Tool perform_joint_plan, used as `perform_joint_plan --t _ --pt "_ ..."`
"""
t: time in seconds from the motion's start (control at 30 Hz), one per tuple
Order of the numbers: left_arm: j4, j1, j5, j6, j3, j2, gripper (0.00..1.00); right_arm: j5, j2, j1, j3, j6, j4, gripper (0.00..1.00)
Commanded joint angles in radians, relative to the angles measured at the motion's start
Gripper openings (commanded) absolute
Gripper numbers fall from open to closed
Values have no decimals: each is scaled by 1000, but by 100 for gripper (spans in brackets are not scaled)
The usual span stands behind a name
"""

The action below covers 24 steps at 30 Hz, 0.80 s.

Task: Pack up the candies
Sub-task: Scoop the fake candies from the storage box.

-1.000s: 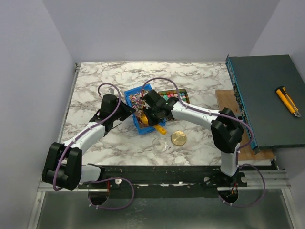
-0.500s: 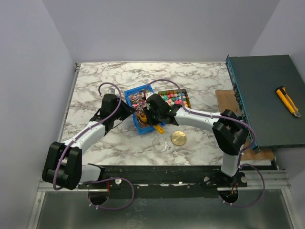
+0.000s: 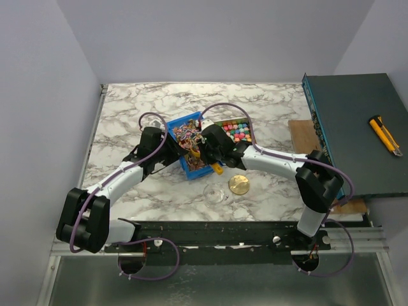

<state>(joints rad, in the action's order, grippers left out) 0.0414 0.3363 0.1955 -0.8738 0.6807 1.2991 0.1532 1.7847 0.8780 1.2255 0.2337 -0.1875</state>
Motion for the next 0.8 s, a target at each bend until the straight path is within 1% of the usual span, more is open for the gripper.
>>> perform_joint_plan --t 0.0,0.27,0.53,0.63,0.7,0.77 --pt "45 6 5 10 42 8 49 65 -57 -10 9 -14 -39 1" --pt "90 3 -8 19 72 -15 51 37 -55 -10 68 -31 -214 1" --pt "170 0 -1 37 130 -36 55 -14 -112 -10 70 -32 -280 1" --pt "200 -7 7 42 143 -54 58 -95 -120 -10 87 -43 -319 1" --pt "230 -15 14 52 156 -70 59 -54 -131 -10 88 -42 -329 1" --pt "266 -20 22 71 171 -88 60 -58 -146 -10 86 -47 -330 1"
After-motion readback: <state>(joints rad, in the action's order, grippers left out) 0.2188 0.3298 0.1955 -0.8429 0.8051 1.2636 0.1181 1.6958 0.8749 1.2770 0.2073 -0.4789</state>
